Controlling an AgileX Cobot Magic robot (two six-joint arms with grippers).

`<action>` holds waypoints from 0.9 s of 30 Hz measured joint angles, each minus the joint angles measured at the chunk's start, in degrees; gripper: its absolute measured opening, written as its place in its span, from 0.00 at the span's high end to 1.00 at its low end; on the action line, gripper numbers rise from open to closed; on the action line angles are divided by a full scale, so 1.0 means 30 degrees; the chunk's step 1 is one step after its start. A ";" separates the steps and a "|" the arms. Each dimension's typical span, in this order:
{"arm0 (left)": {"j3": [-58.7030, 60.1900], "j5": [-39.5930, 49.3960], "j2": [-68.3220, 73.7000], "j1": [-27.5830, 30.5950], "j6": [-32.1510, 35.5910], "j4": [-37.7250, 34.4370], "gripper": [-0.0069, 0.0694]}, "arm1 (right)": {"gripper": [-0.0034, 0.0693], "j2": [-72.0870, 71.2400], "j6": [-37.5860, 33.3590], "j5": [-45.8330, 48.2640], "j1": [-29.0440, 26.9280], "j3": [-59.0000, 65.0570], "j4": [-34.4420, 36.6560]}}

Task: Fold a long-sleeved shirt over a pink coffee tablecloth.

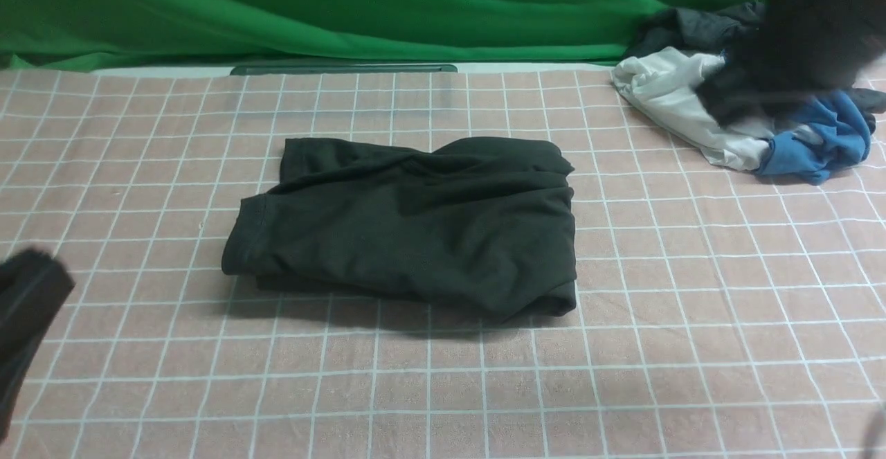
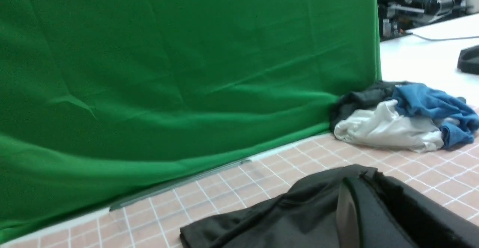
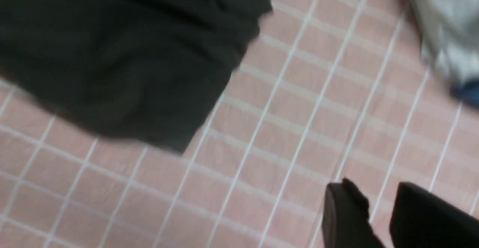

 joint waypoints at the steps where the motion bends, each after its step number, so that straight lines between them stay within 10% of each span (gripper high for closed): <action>1: 0.0253 0.0000 -0.0467 0.0000 0.0000 0.0117 0.89 | 0.71 -0.0996 0.0554 -0.0291 0.0022 0.1058 0.0000; 13: 0.2452 0.0130 -0.1267 0.0000 0.0018 0.2079 0.89 | 0.91 -1.0317 0.2224 -0.4299 0.0590 0.9487 0.0043; 27: 0.2581 0.0735 -0.1267 -0.0020 0.0018 0.2499 0.89 | 0.90 -1.3668 0.2159 -0.5344 0.0590 1.0878 0.0043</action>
